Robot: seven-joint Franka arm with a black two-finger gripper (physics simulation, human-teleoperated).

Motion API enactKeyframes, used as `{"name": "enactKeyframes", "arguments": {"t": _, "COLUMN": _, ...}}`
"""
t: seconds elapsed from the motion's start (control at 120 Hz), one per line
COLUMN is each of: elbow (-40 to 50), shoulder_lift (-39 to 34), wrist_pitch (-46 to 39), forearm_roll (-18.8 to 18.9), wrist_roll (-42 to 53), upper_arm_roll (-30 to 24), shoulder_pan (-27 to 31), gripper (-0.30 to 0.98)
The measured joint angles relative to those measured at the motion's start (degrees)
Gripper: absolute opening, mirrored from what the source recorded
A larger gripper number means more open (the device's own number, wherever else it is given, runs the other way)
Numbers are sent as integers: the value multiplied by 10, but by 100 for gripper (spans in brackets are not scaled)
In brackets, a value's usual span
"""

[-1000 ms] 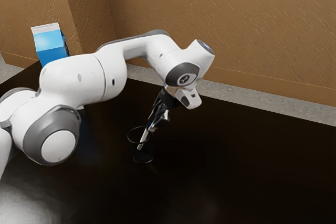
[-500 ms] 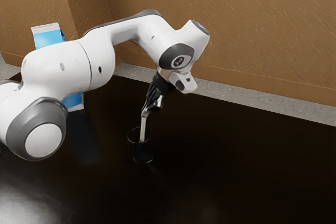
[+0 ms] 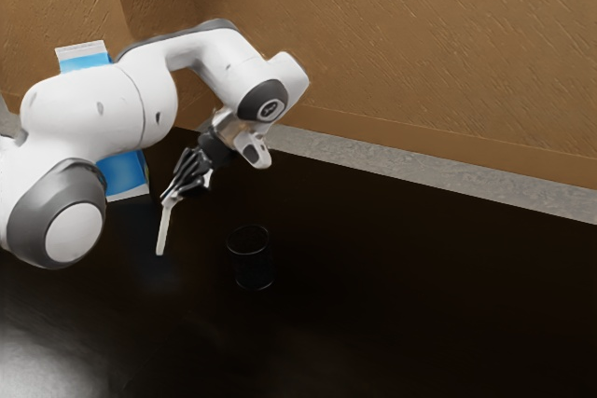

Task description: Take the marker out of the pen holder and place it to the left of the pen holder.

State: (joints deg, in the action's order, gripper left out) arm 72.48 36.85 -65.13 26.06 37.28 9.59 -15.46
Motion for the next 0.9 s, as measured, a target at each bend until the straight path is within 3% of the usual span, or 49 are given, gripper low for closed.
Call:
{"name": "enactKeyframes", "arguments": {"t": 0.292, "elbow": 2, "shoulder_lift": 72, "wrist_pitch": 16, "forearm_roll": 0, "wrist_roll": 4, "upper_arm_roll": 5, "shoulder_pan": 67, "gripper": -9}}
{"name": "enactKeyframes", "arguments": {"t": 0.492, "elbow": 2, "shoulder_lift": 89, "wrist_pitch": 19, "forearm_roll": -14, "wrist_roll": 0, "upper_arm_roll": 0, "shoulder_pan": 70, "gripper": 33}}
{"name": "enactKeyframes", "arguments": {"t": 0.667, "elbow": 22, "shoulder_lift": 8, "wrist_pitch": 4, "forearm_roll": -32, "wrist_roll": -4, "upper_arm_roll": -43, "shoulder_pan": 72, "gripper": 53}}
{"name": "enactKeyframes", "arguments": {"t": 0.9, "elbow": 97, "shoulder_lift": -169, "wrist_pitch": -46, "forearm_roll": -63, "wrist_roll": -11, "upper_arm_roll": -115, "shoulder_pan": 74, "gripper": 63}}
